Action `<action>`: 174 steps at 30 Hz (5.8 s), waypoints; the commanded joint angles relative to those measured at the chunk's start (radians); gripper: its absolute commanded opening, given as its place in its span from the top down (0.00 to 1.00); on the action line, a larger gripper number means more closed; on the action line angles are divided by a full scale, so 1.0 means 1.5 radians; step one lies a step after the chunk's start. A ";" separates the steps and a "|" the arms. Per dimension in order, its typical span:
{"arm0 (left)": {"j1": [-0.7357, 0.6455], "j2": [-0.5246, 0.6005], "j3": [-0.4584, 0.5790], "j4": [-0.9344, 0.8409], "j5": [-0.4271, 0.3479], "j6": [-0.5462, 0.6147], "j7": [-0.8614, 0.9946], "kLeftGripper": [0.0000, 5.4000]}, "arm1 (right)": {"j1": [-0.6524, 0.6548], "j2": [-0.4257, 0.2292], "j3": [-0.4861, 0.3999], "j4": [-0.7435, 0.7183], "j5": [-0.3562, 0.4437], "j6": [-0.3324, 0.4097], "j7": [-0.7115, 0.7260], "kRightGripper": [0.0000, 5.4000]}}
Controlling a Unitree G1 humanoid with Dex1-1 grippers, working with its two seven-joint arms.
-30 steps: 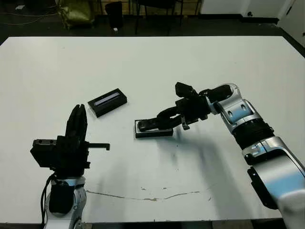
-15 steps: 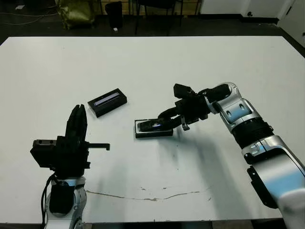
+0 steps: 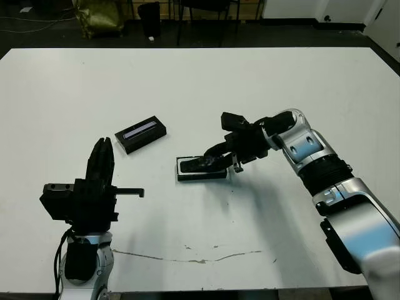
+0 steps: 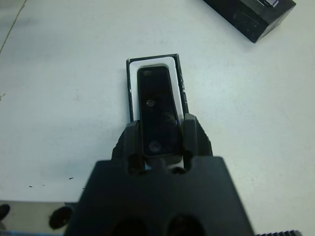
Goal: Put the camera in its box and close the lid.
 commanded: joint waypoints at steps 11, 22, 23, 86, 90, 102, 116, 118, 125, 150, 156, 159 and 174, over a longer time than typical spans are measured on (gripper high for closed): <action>0.012 0.003 -0.002 0.009 0.001 0.010 0.000 1.00 | 0.034 0.028 0.030 -0.003 -0.008 -0.003 -0.026 0.91; 0.011 0.002 -0.003 0.012 0.004 0.004 0.000 1.00 | 0.012 0.015 0.047 0.034 -0.024 -0.096 0.004 0.61; 0.012 0.001 -0.003 0.011 0.005 0.005 0.001 1.00 | 0.011 0.014 0.047 0.036 -0.025 -0.096 0.006 0.57; -0.131 0.258 0.129 0.010 -0.087 0.209 -0.183 1.00 | 0.673 0.043 -0.369 -0.795 0.280 0.174 -0.664 1.00; -0.195 0.303 0.119 0.045 -0.105 0.276 -0.229 1.00 | 0.673 0.040 -0.366 -0.793 0.289 0.175 -0.668 1.00; -0.420 0.447 0.015 0.271 -0.106 0.305 -0.495 0.54 | 0.670 0.030 -0.364 -0.789 0.292 0.170 -0.673 1.00; -0.542 0.406 -0.017 0.559 -0.083 0.230 -0.578 0.00 | 0.666 0.028 -0.360 -0.769 0.303 0.163 -0.675 1.00; -0.548 0.399 -0.014 0.579 -0.090 0.241 -0.583 0.00 | 0.665 0.025 -0.358 -0.770 0.302 0.167 -0.677 1.00; -0.571 0.378 0.005 0.638 -0.125 0.321 -0.605 0.00 | 0.663 0.030 -0.351 -0.749 0.306 0.148 -0.670 1.00; -0.745 0.341 -0.082 0.979 0.034 0.138 -0.668 0.00 | 0.681 0.025 -0.355 -0.727 0.320 0.123 -0.667 1.00; -0.748 0.335 -0.088 1.015 0.066 0.068 -0.660 0.00 | 0.683 0.023 -0.354 -0.734 0.325 0.131 -0.674 1.00; -0.758 0.330 -0.080 1.034 0.063 0.084 -0.666 0.00 | 0.682 0.022 -0.353 -0.728 0.328 0.123 -0.669 1.00; -0.770 0.321 -0.074 1.064 0.078 0.104 -0.669 0.00 | 0.684 0.021 -0.354 -0.726 0.332 0.125 -0.672 1.00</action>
